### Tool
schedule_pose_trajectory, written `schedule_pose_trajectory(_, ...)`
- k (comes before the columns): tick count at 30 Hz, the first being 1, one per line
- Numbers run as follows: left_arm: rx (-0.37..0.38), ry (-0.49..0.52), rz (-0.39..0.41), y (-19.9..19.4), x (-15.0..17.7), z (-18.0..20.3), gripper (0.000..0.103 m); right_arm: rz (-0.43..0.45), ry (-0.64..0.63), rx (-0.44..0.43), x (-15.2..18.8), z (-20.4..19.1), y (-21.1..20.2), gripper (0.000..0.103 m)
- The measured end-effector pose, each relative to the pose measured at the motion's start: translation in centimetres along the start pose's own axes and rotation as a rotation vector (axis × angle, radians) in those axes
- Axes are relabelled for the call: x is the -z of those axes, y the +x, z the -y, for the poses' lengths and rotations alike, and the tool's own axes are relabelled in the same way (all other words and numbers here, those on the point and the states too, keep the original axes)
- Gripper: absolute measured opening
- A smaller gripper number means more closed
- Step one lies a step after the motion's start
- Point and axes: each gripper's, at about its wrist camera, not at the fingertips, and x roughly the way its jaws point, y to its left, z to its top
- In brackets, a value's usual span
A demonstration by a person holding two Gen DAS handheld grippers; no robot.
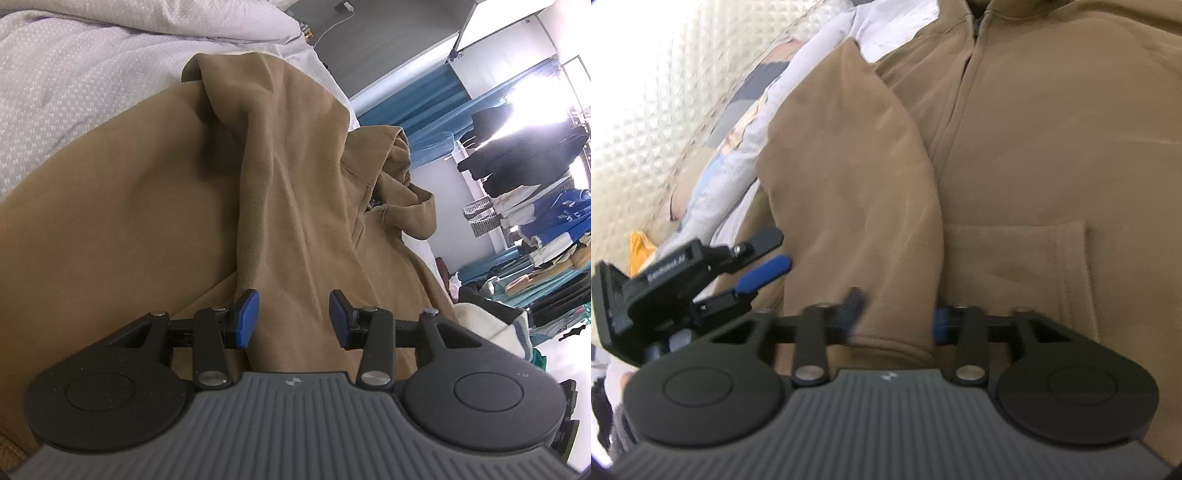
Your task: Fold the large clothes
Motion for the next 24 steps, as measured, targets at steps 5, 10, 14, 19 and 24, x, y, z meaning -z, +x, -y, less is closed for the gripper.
schedule_pose_trajectory(5, 0.062, -0.003, -0.022, 0.1, 0.1, 0.2, 0.047, 0.112, -0.035, -0.027, -0.7, -0.7, -2.4, 0.012)
schedule_pose_trajectory(10, 0.130, 0.047, -0.033, -0.1, 0.4, 1.5, 0.047, 0.257, -0.084, 0.031, -1.8, -1.0, -5.7, 0.011)
schedule_pose_trajectory(14, 0.093, 0.119, -0.018, -0.1, 0.8, 2.5, 0.047, 0.240, -0.104, 0.184, -1.9, 0.1, -5.5, 0.011)
schedule_pose_trajectory(19, 0.064, 0.175, -0.007, -0.3, 1.1, 3.2, 0.047, 0.127, 0.019, 0.240, -1.7, 2.6, -3.3, 0.017)
schedule_pose_trajectory(24, 0.041, 0.279, 0.040, -1.2, 1.1, 4.4, 0.047, 0.199, 0.017, 0.284, -1.7, 2.3, -4.8, 0.057)
